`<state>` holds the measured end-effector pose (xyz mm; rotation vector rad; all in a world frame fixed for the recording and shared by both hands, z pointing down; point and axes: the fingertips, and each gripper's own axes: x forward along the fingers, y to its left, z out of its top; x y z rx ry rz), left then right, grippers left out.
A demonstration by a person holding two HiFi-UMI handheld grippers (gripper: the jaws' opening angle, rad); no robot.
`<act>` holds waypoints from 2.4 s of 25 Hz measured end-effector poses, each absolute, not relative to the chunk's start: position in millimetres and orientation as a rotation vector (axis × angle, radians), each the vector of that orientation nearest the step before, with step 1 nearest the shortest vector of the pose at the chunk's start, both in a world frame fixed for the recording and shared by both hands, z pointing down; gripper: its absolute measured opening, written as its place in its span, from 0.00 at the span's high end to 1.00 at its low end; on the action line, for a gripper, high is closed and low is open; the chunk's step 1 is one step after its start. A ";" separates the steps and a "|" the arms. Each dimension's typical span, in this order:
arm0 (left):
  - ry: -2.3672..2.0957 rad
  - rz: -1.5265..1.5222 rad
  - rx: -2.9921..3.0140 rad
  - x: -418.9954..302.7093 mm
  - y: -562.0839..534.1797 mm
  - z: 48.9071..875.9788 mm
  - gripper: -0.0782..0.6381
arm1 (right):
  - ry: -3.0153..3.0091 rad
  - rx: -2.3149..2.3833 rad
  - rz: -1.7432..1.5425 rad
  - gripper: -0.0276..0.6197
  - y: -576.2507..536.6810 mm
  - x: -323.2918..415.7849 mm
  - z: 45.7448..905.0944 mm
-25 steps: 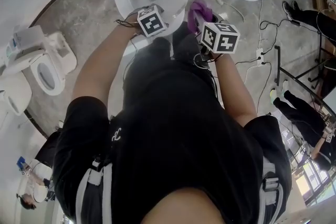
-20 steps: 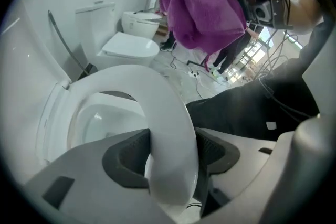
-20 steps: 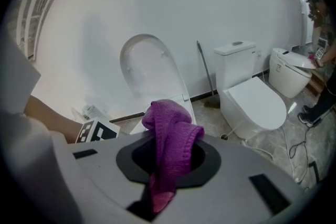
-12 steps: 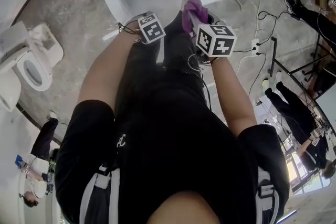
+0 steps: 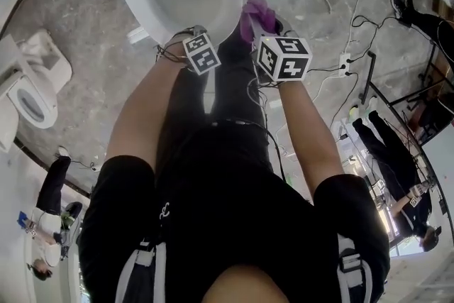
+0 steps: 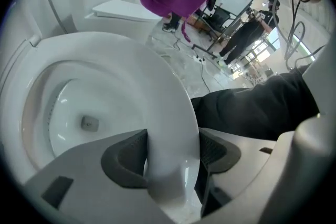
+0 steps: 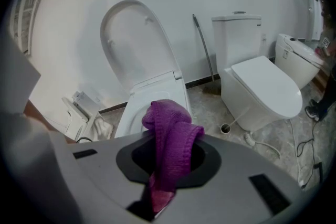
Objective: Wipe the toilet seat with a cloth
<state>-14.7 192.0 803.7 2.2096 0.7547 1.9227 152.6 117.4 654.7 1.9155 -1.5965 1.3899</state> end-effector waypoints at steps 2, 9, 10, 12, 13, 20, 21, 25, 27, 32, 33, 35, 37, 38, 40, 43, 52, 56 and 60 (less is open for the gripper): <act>0.730 1.962 2.225 -13.6 189.6 821.1 0.52 | -1.597 1.907 1.388 0.87 112.5 157.2 669.0; 0.621 2.049 2.230 -14.7 187.5 862.0 0.52 | -1.594 1.849 1.402 0.87 107.4 163.1 698.7; 0.606 2.058 2.220 -14.8 187.6 865.6 0.52 | -1.598 1.836 1.406 0.87 106.5 163.0 701.3; 0.591 2.076 2.205 -15.1 189.1 868.2 0.52 | -1.609 1.799 1.408 0.87 104.3 162.3 704.9; 0.588 2.084 2.206 -15.2 189.8 868.1 0.52 | -1.616 1.779 1.406 0.87 102.0 161.9 706.1; 0.558 1.936 2.366 -7.8 188.1 847.1 0.51 | -1.698 1.645 1.351 0.87 62.1 168.3 709.4; 0.540 1.889 2.381 -7.9 186.2 838.4 0.51 | -1.713 1.624 1.338 0.87 53.8 167.4 708.6; 0.354 1.645 2.413 1.3 162.2 796.9 0.51 | -1.760 1.553 1.285 0.87 17.8 164.8 709.8; 0.203 1.540 2.408 7.9 139.9 780.0 0.51 | -1.778 1.528 1.255 0.87 -0.9 164.5 713.4; -0.286 1.259 2.293 17.0 59.7 750.8 0.69 | -1.795 1.513 1.158 0.87 -52.2 172.4 721.9; -0.401 1.205 2.268 17.2 40.4 745.7 0.76 | -1.794 1.516 1.136 0.87 -63.1 176.7 723.8; -0.581 1.130 2.215 13.5 8.1 737.9 0.88 | -1.779 1.530 1.095 0.87 -82.2 186.0 728.6; -0.670 1.103 2.165 4.3 -14.1 732.3 0.88 | -1.752 1.549 1.060 0.87 -99.3 192.6 735.4; -0.703 1.093 2.145 -1.1 -23.3 728.8 0.88 | -1.738 1.553 1.034 0.87 -107.9 195.3 739.6; -0.762 1.065 2.116 -8.2 -39.2 720.1 0.88 | -1.718 1.534 0.940 0.87 -127.0 203.2 749.2; -0.822 1.043 2.091 -12.1 -54.2 711.9 0.88 | -1.712 1.460 0.766 0.87 -159.7 217.0 761.9; -0.967 1.066 1.902 -41.5 -57.8 715.8 0.88 | -1.639 1.351 0.562 0.87 -215.5 243.9 801.5; -0.930 1.070 1.893 -39.2 -51.2 717.0 0.88 | -1.634 1.430 0.593 0.87 -216.2 241.6 805.2; -0.901 1.085 1.889 -37.9 -43.4 715.9 0.88 | -1.638 1.549 0.782 0.87 -201.6 236.2 808.8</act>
